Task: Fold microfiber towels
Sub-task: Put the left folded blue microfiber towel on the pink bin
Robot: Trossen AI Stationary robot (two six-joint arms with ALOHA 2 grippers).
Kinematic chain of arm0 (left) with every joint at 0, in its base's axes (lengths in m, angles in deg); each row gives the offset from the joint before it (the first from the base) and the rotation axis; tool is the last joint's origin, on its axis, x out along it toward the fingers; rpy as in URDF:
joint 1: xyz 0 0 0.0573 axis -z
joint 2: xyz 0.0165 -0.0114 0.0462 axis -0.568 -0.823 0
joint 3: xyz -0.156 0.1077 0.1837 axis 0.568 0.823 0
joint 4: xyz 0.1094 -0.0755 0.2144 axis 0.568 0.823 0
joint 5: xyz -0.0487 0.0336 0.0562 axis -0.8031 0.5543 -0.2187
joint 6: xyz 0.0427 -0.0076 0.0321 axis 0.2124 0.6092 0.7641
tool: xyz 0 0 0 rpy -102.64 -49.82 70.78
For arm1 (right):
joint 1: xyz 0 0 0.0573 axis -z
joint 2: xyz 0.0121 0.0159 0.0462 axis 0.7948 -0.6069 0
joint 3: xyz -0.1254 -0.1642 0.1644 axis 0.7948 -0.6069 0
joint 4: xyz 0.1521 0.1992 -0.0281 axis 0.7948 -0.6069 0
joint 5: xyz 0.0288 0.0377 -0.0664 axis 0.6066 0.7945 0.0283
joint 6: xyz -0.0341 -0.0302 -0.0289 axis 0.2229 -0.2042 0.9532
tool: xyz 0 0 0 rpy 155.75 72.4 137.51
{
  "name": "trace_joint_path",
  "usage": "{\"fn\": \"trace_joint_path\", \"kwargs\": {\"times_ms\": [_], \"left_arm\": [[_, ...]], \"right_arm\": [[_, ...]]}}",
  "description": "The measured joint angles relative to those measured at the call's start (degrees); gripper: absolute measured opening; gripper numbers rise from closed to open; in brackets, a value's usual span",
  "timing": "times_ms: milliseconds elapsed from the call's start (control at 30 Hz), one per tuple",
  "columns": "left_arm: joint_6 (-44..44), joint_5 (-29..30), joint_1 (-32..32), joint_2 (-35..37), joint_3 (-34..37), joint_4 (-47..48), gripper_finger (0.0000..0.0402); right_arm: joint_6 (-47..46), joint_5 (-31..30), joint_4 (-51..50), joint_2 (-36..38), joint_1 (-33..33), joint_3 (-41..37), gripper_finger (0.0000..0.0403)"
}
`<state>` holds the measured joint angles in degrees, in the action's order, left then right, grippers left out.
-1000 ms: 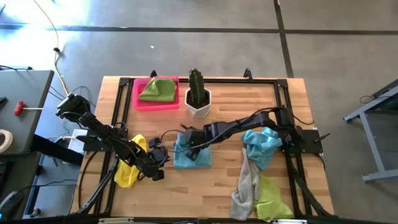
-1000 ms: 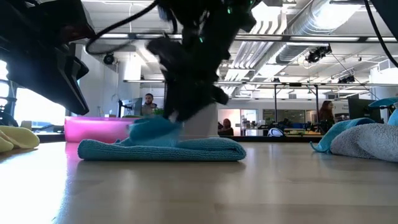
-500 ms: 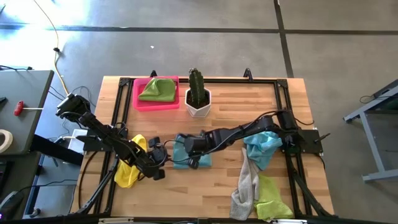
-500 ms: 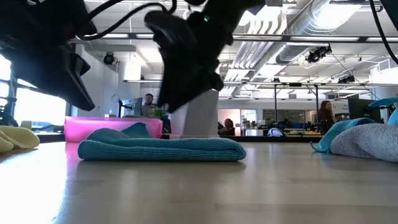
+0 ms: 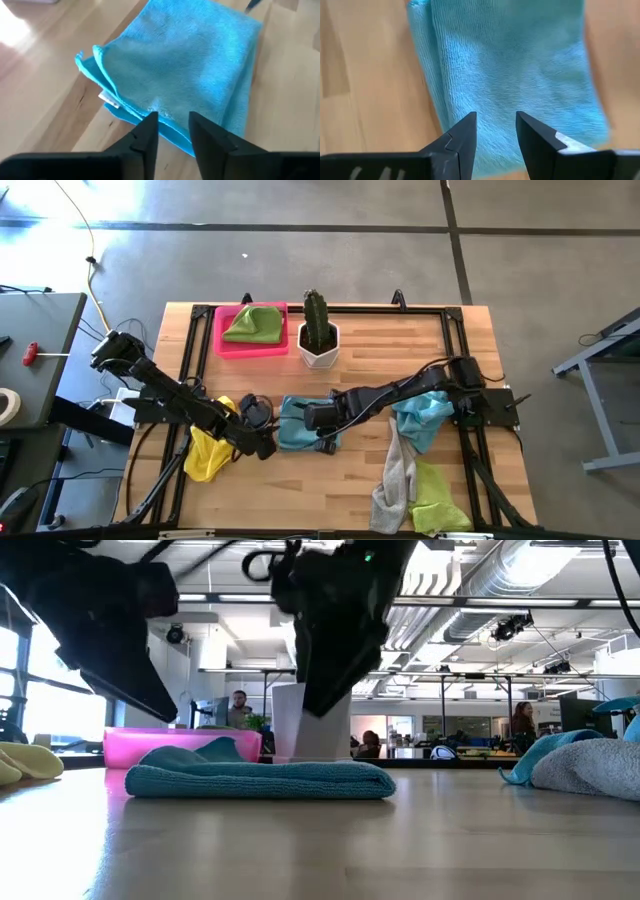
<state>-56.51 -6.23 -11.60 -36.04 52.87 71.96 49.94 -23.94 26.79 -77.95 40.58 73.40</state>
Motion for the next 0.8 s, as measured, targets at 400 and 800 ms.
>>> {"fn": "trace_joint_path", "kwargs": {"times_ms": [400,800], "left_arm": [[-13.08,-2.00,-10.11,-0.33,0.00,4.70,0.0203],[-16.54,-8.48,-12.89,-0.33,0.37,4.85,0.0206]], "right_arm": [[2.61,-7.11,-2.75,18.63,0.42,-18.53,0.0128],[-7.07,-7.36,28.40,47.18,-1.34,-55.84,0.0128]]}}
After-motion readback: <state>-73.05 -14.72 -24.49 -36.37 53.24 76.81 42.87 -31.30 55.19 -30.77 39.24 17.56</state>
